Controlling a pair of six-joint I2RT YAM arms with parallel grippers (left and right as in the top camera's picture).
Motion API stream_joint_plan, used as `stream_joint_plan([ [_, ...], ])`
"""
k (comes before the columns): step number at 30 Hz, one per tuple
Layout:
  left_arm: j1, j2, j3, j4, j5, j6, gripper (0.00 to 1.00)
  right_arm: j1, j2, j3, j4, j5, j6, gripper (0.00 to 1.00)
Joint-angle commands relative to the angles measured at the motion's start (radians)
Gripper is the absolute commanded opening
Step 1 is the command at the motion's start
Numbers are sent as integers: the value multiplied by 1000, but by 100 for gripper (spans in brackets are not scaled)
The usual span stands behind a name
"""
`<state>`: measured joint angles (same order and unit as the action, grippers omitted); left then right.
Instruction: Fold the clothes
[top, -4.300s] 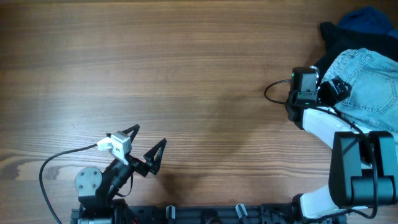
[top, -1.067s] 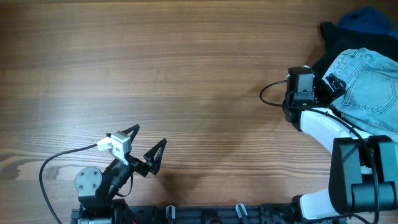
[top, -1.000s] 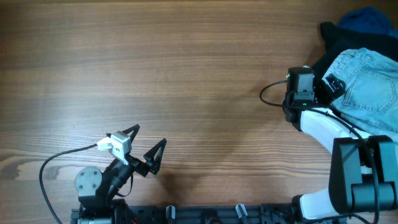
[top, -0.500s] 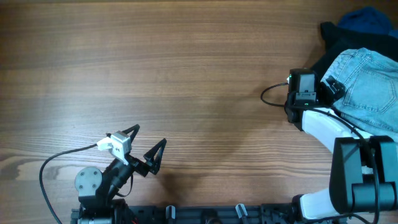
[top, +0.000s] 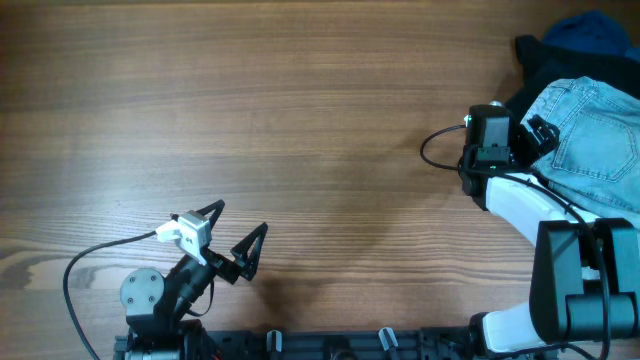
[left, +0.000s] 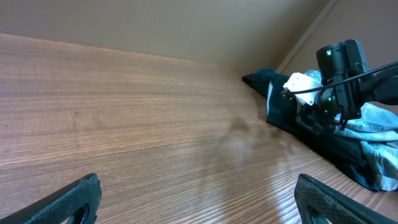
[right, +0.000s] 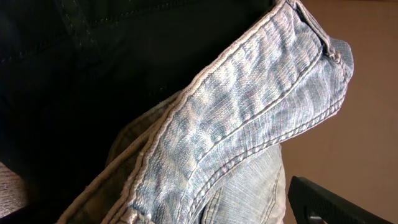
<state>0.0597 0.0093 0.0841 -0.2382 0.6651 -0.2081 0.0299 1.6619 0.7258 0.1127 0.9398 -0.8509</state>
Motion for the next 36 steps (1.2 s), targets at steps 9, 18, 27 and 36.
stream_joint_plan([
  [9, -4, 0, -8, 3, 15, -10, 100, -3, -18, 0, -5, 31, 16, 100],
  [18, -4, 0, -8, 4, 15, -10, 100, -85, -18, 0, -24, 9, 64, 100],
  [27, -4, 0, -8, 4, 15, -10, 100, -84, -18, 0, -24, -41, 68, 93],
  [36, -4, 0, -8, 4, 15, -10, 100, -84, -18, 0, -24, -85, 69, 57],
])
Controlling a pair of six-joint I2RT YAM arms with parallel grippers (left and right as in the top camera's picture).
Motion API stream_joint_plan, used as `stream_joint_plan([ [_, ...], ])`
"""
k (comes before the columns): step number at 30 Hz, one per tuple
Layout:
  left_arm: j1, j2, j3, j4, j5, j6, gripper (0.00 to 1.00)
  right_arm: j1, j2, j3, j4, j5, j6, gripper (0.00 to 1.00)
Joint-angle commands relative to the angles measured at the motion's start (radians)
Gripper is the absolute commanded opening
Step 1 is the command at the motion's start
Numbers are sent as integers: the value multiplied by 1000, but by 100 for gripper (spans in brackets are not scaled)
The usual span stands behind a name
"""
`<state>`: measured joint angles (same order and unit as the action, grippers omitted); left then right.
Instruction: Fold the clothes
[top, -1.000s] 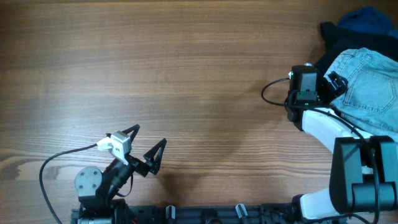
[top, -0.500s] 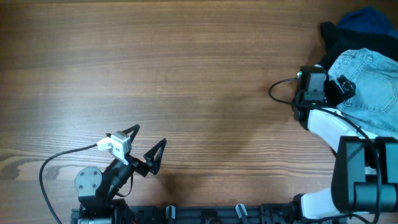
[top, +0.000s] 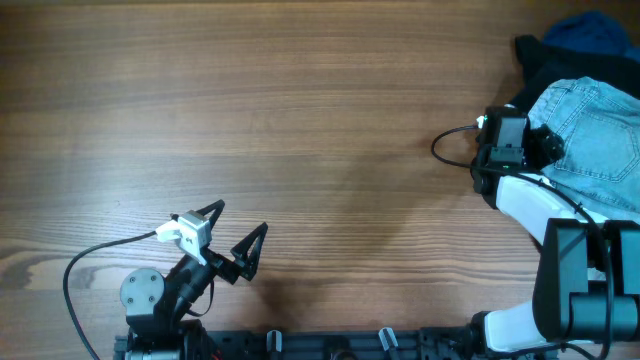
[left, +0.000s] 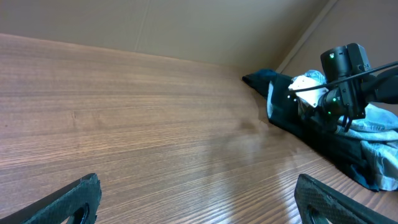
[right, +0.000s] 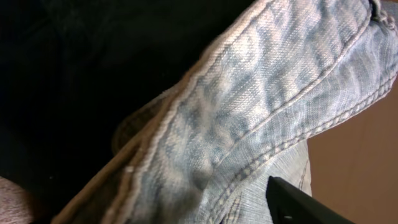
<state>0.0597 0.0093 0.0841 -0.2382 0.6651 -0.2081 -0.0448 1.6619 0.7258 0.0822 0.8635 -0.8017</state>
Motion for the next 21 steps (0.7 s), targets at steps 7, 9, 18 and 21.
stream_joint_plan([
  [7, -4, 0, -8, 4, 15, -10, 100, -9, -18, 0, 6, -8, 20, 19],
  [9, -4, 0, -8, 4, 15, -10, 100, -9, -18, 0, 7, -8, 19, 13],
  [18, -4, 0, -8, 4, 15, -10, 100, -9, -24, 0, 119, 57, -36, 5],
  [21, -4, 0, -8, 4, 15, -10, 100, -9, -40, 1, 219, 72, -118, 6],
])
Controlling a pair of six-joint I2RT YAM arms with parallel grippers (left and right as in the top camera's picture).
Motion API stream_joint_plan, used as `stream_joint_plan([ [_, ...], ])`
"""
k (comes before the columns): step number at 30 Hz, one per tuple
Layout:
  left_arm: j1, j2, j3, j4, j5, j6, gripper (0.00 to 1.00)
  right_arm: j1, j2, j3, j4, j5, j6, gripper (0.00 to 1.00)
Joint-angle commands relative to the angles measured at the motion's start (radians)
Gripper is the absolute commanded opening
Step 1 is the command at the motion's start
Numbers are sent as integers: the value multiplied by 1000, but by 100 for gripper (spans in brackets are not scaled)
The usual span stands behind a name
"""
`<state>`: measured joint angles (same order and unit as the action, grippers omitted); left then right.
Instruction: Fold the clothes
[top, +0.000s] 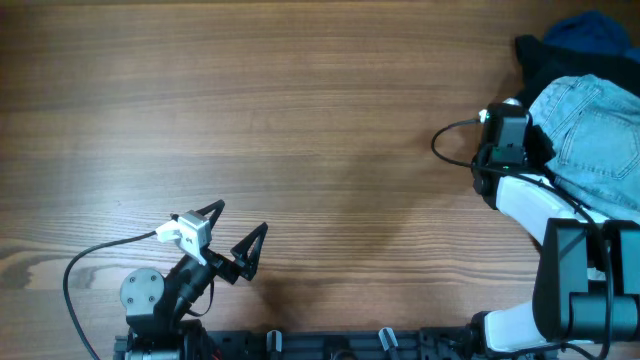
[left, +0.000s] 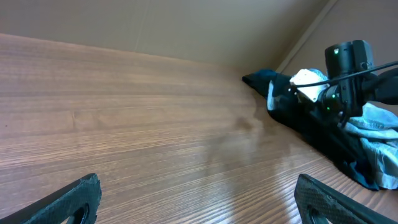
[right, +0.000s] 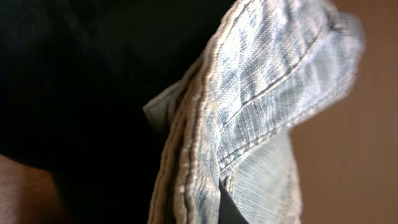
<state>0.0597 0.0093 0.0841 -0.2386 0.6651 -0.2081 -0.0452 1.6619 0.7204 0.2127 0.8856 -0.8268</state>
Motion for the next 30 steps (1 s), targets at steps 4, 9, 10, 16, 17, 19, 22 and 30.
stream_joint_plan([
  [4, -4, 0, -8, 4, 15, -10, 100, -8, -72, 6, 127, 68, -89, 4],
  [9, -4, 0, -8, 4, 15, -9, 100, -8, -90, 6, 127, 68, -86, 4],
  [10, -4, 0, -8, 4, 15, -10, 100, -8, -90, 6, 126, 67, -84, 5],
  [16, -4, 0, -8, 4, 15, -10, 100, 7, -90, 6, 97, 63, -34, 20],
  [17, -4, 0, -8, 4, 15, -10, 100, 9, -90, 6, 86, 57, -34, 24],
  [19, -4, 0, -8, 4, 15, -10, 100, 10, -90, 6, 73, 56, -32, 27],
  [22, -4, 0, -8, 4, 15, -10, 100, 10, -90, 6, 56, 56, -3, 29],
  [30, -4, 0, -8, 4, 15, -10, 100, 10, -90, 6, -150, -68, 43, 36],
])
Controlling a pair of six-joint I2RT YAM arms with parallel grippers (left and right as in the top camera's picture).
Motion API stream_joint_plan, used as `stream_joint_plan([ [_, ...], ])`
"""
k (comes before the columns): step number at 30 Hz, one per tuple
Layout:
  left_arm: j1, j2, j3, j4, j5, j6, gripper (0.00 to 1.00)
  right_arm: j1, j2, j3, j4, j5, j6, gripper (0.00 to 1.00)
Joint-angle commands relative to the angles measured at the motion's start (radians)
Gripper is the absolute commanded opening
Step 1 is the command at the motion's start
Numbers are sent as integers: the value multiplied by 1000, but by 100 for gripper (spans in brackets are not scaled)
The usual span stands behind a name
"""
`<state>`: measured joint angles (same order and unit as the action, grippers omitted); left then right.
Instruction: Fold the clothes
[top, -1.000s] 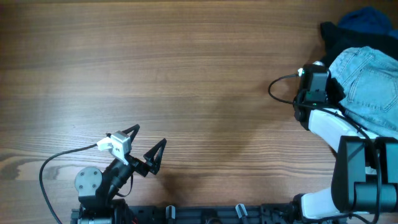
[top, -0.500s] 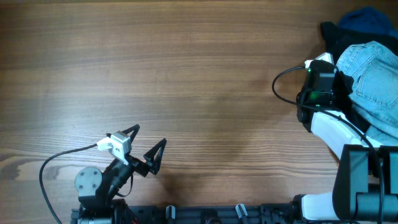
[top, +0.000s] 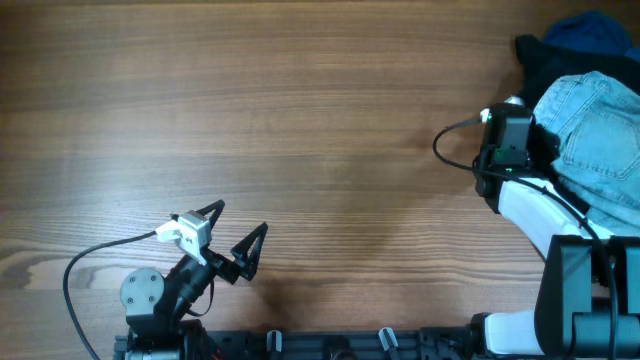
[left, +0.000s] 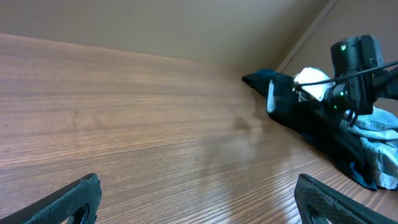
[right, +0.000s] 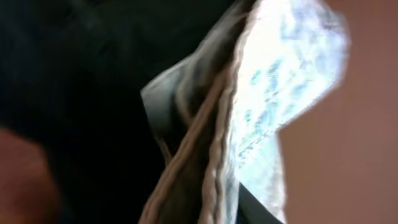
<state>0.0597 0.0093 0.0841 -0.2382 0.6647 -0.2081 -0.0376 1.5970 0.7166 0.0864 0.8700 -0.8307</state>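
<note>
A light blue denim garment (top: 596, 130) lies on a dark garment (top: 545, 62) at the table's right edge, with a blue one (top: 590, 24) behind them. My right gripper (top: 537, 140) is at the denim's left edge. In the blurred right wrist view the folded denim hem (right: 249, 118) fills the frame, with one dark finger (right: 252, 210) pressed against it, so the gripper looks shut on the hem. Far from the clothes, my left gripper (top: 237, 228) stands open near the table's front left, and its view shows the pile (left: 373, 134) in the distance.
The wooden table (top: 280, 110) stretches bare between the two arms. The right arm's black cable (top: 445, 150) loops onto the table beside its wrist. The clothes pile runs off the right edge of the overhead view.
The denim hem now sits tighter against the right finger, and that view has blurred. Seen from overhead, the denim's left edge has drawn slightly right. The left arm has not moved.
At first my right gripper was open at the denim's edge, its finger far off to the right. It then sat deeper in the pile with the finger nearer the hem. Later the finger touched the hem, and now it grips it. The left arm stayed still.
</note>
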Motion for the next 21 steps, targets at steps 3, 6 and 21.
stream_joint_plan([
  [3, -4, 0, -8, 3, 16, -10, 100, 2, -25, 10, -1, -47, 44, 36],
  [6, -4, 0, -8, 4, 16, -10, 100, 2, -25, 10, 53, -13, 43, 35],
  [21, -4, 0, -8, 3, 16, -10, 100, 2, -66, 10, 2, -32, 37, 31],
])
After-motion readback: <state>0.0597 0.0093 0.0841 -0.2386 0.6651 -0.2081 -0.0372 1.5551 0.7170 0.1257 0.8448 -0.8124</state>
